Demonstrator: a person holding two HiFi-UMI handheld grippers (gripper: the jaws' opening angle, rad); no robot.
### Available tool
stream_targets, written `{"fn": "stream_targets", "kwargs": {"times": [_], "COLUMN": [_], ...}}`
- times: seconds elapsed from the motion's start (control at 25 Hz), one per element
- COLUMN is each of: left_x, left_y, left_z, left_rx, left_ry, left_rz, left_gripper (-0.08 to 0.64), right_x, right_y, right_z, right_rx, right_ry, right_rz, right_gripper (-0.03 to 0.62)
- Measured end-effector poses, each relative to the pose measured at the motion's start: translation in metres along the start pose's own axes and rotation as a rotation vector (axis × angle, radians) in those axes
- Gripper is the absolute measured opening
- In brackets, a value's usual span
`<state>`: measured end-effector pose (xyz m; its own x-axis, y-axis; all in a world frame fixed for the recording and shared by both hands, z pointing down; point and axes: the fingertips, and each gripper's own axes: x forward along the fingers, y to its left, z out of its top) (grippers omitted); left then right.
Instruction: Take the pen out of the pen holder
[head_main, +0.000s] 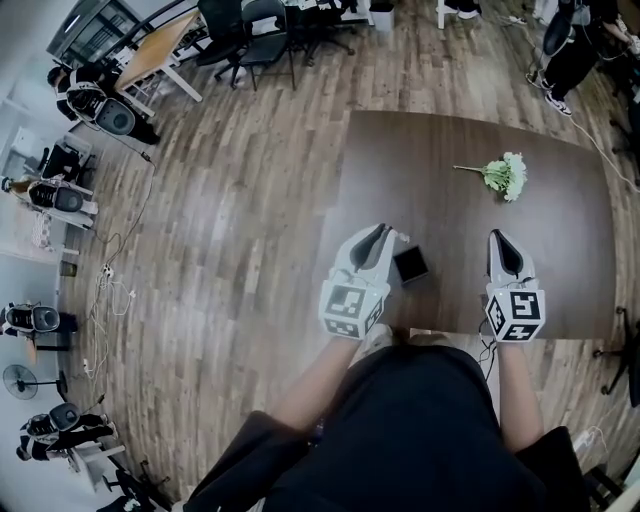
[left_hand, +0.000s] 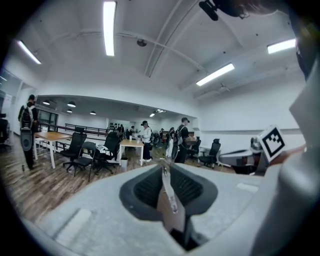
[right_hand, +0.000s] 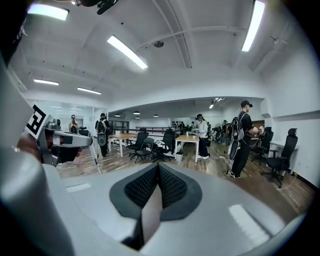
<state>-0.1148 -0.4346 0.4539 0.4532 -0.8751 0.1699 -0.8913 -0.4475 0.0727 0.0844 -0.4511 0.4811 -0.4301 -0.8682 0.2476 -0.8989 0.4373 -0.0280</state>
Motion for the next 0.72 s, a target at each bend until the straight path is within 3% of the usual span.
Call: {"fn": "stream_targets", "kwargs": {"times": [0.28, 0.72], "left_x": [-0.008, -0.009], "left_y": [0.011, 0.01], "left_z": [0.008, 0.01], "left_rx": [-0.037, -0.028], "left_ry": [-0.063, -0.063], "left_rz": [0.046, 0.067], "left_gripper": [0.051, 0.051], "right_x": [-0.004, -0.009], "right_y": [-0.012, -0.022], "right_z": [-0.003, 0.001], "right_rx": [0.005, -0.037], "right_ry": [0.014, -0.012], "right_rz": [-0.028, -0.024], "right_gripper": [0.002, 0.0]}}
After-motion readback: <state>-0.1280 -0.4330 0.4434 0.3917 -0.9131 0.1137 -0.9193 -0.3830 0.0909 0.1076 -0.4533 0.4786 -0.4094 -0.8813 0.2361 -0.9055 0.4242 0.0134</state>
